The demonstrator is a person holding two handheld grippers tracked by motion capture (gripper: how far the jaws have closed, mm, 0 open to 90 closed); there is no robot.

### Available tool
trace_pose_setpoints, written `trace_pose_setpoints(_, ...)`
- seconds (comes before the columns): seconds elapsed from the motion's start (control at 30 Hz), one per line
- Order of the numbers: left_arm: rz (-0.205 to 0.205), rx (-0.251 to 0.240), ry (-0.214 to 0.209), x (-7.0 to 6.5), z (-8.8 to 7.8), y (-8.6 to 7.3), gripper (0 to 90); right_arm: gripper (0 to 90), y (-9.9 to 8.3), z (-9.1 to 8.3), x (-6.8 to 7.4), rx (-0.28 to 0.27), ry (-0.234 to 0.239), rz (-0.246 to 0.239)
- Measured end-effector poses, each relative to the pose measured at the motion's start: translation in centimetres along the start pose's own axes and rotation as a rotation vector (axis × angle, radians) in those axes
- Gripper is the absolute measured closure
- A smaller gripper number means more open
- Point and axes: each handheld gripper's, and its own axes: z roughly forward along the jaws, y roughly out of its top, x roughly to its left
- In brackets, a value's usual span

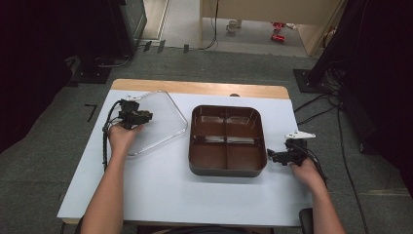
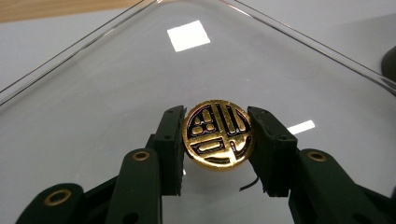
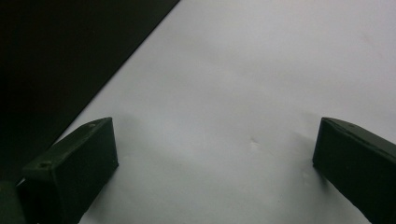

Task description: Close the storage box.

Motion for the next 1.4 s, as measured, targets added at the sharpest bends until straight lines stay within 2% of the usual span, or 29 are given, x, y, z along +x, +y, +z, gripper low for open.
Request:
trace_pose_setpoints(0.13,-0.010,-0.004,-0.011,0.1,-1.2,0.3,59.3,0.0,0.0,0.0,0.0,-0.001,0.000,-0.001)
trace_pose_setpoints(0.23,-0.018,-0.025,-0.014,0.0,-2.2,0.6,59.3,0.0,0.0,0.0,0.0,0.000,0.000,0.000)
trace_pose_setpoints(0.37,-0.006,-0.046,-0.029,-0.2,-3.7,1.1,59.3,0.0,0.0,0.0,0.0,0.000,0.000,0.000)
trace_pose_setpoints(0.5,-0.023,-0.046,-0.041,-0.2,-4.7,1.6,59.3,0.0,0.0,0.0,0.0,0.000,0.000,0.000)
trace_pose_setpoints(0.6,-0.008,-0.055,-0.044,-0.7,-5.3,1.9,59.3,0.0,0.0,0.0,0.0,0.000,0.000,-0.001)
trace_pose_setpoints(0.87,0.025,-0.074,-0.075,-2.4,-6.4,2.4,59.3,0.0,0.0,0.0,0.0,0.001,0.000,0.000)
trace_pose_setpoints(0.97,0.030,-0.086,-0.114,-3.3,-6.7,3.0,59.3,0.0,0.0,0.0,0.0,0.000,0.000,-0.001)
trace_pose_setpoints(1.07,0.049,-0.093,-0.129,-4.1,-6.9,3.4,59.3,0.0,0.0,0.0,0.0,0.000,0.000,-0.001)
trace_pose_setpoints(1.27,0.098,-0.099,-0.165,-6.5,-7.2,4.0,59.3,0.0,0.0,0.0,0.0,0.001,0.000,-0.001)
trace_pose_setpoints(1.4,0.136,-0.096,-0.188,-8.6,-6.8,4.1,59.3,0.0,0.0,0.0,0.0,0.000,0.001,-0.003)
